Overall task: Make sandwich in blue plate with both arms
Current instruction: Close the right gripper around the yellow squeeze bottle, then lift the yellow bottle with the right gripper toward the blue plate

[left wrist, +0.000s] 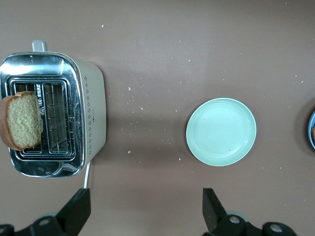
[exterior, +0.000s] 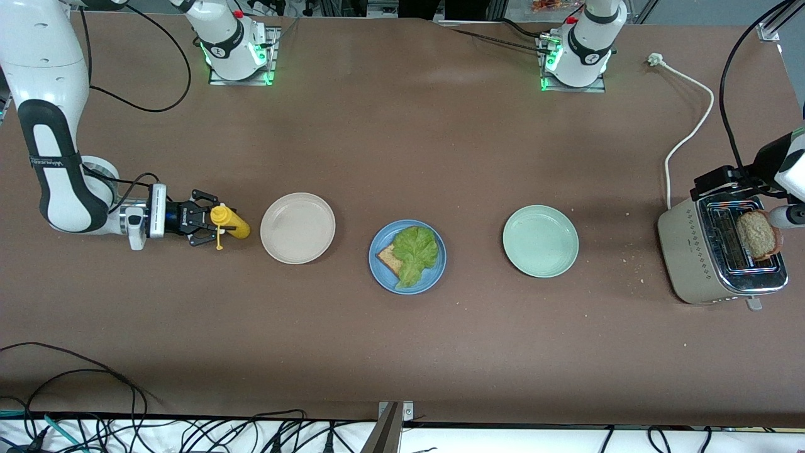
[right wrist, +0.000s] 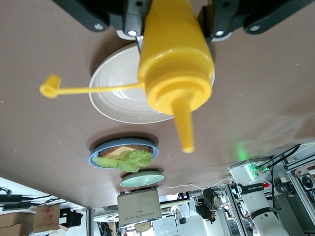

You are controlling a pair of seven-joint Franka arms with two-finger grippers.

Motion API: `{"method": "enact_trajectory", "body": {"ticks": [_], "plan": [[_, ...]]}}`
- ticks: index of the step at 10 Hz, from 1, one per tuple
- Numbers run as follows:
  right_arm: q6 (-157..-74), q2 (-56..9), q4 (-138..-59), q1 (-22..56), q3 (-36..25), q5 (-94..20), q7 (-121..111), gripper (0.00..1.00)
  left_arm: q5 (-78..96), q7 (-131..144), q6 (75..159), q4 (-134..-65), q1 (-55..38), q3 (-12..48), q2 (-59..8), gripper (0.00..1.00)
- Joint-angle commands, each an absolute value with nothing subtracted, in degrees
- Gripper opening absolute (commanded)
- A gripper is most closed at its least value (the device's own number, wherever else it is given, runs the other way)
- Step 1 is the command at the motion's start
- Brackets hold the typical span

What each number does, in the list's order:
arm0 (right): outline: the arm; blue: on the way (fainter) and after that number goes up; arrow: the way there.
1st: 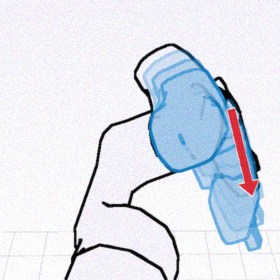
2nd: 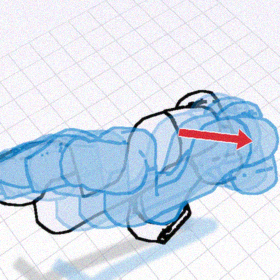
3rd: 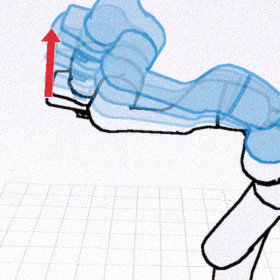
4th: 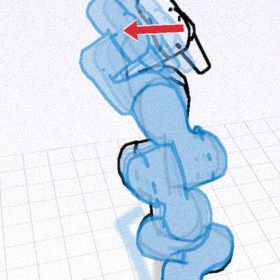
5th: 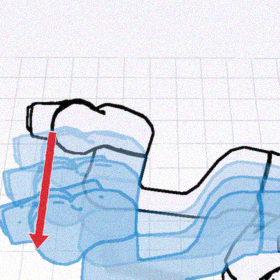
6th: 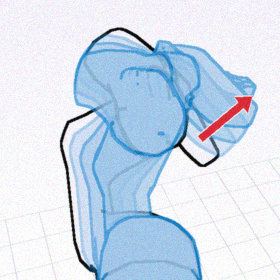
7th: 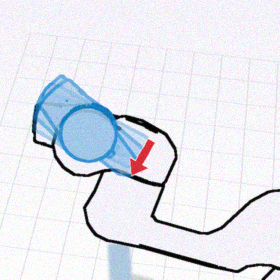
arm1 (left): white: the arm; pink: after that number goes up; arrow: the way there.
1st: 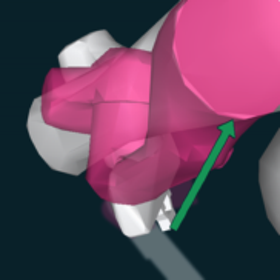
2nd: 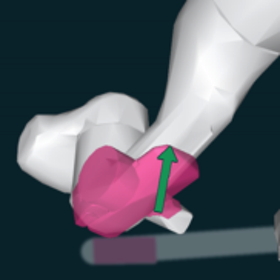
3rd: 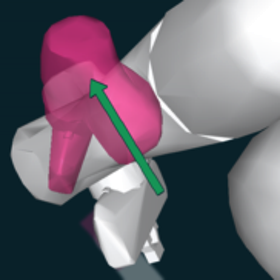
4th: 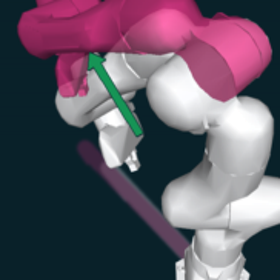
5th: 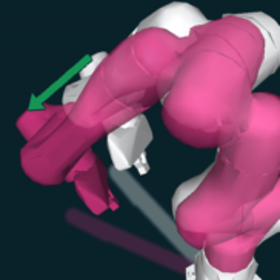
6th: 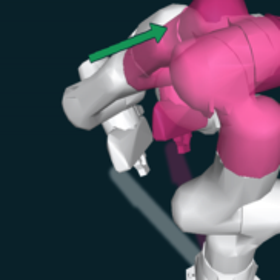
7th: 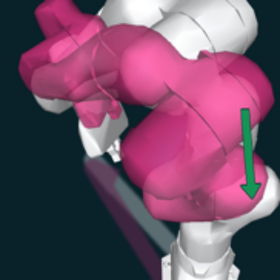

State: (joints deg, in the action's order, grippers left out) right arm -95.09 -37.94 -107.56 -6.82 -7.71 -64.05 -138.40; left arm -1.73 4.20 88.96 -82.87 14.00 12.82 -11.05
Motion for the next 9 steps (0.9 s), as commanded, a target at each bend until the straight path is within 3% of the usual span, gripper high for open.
{"method": "enact_trajectory", "body": {"ticks": [1, 4, 9], "plan": [[-96.2, -37.4, -106.2, -7.8, -6.7, -64.0, -130.3, 0.12, -0.6, 3.6, 88.2, -82.1, 14.2, 12.8, -10.9, 1.00], [-99.0, -33.9, -100.3, -7.4, -3.7, -49.6, -111.5, 0.05, -0.6, 3.6, 88.1, -82.1, 14.2, 12.9, -10.8, 1.00], [-99.1, -29.7, -92.4, -3.8, 7.5, -27.1, -78.9, 0.05, -0.6, 3.6, 88.1, -82.1, 14.1, 12.7, -10.8, 1.00]]}}
